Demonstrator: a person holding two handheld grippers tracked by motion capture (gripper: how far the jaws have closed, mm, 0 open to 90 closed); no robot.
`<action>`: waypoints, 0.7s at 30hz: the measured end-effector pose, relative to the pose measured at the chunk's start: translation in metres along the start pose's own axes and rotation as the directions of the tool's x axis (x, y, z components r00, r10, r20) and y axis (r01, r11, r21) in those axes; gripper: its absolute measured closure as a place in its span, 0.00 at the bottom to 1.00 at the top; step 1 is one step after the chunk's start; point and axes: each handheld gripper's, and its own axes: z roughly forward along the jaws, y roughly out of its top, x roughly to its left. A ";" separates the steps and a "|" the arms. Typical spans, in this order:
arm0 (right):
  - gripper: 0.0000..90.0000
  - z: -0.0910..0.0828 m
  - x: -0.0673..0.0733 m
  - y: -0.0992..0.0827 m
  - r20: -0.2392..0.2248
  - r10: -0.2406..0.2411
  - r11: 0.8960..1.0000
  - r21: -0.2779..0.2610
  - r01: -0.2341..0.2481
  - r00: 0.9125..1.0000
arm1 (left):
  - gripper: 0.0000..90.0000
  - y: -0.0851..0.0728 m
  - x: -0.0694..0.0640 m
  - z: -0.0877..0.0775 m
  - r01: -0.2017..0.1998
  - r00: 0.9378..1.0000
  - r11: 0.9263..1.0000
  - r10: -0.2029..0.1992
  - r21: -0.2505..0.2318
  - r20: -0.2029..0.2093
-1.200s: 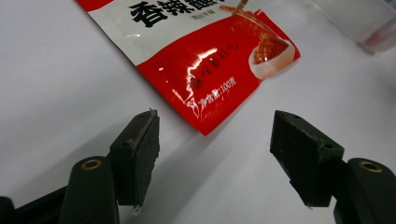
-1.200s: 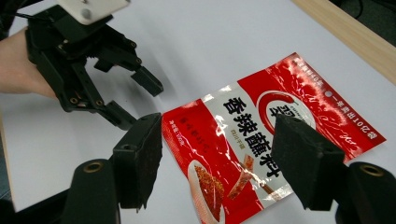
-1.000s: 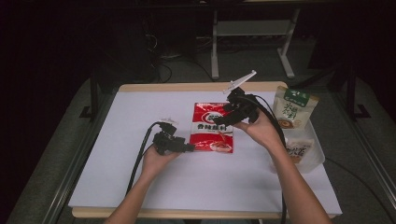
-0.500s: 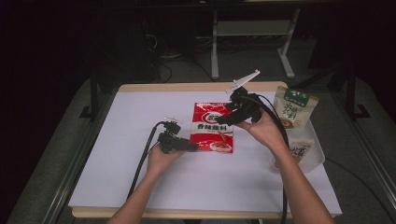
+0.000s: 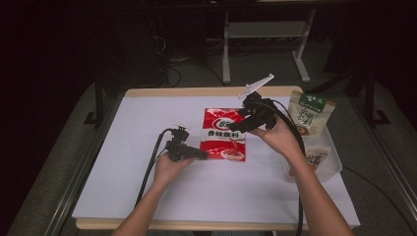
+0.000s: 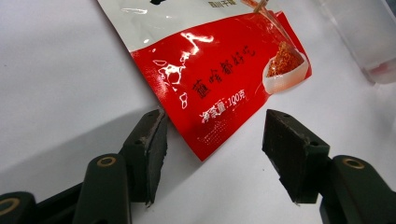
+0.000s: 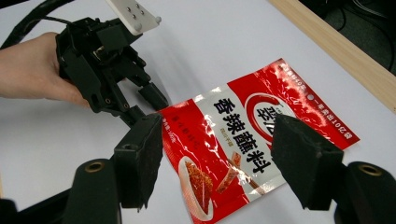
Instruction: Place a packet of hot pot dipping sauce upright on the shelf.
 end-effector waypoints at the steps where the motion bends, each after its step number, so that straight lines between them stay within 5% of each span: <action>1: 0.37 0.000 0.000 0.000 0.000 -0.004 1.000 0.002 0.004 1.000 | 0.45 0.000 0.000 0.000 0.005 1.000 1.000 -0.005 0.000 0.003; 5: 0.37 0.001 0.001 0.001 -0.004 -0.018 1.000 0.000 0.018 1.000 | 0.45 0.001 0.003 0.000 0.045 0.999 0.999 -0.045 -0.003 0.025; 14: 0.39 0.004 0.001 0.000 0.007 -0.030 0.999 0.011 0.030 1.000 | 0.45 0.000 0.004 -0.001 0.050 0.998 0.999 -0.050 0.012 0.039; 21: 0.38 0.019 -0.002 -0.005 0.026 0.019 0.999 0.037 -0.020 0.999 | 0.47 -0.001 -0.004 0.002 -0.019 0.999 1.000 0.018 -0.014 -0.029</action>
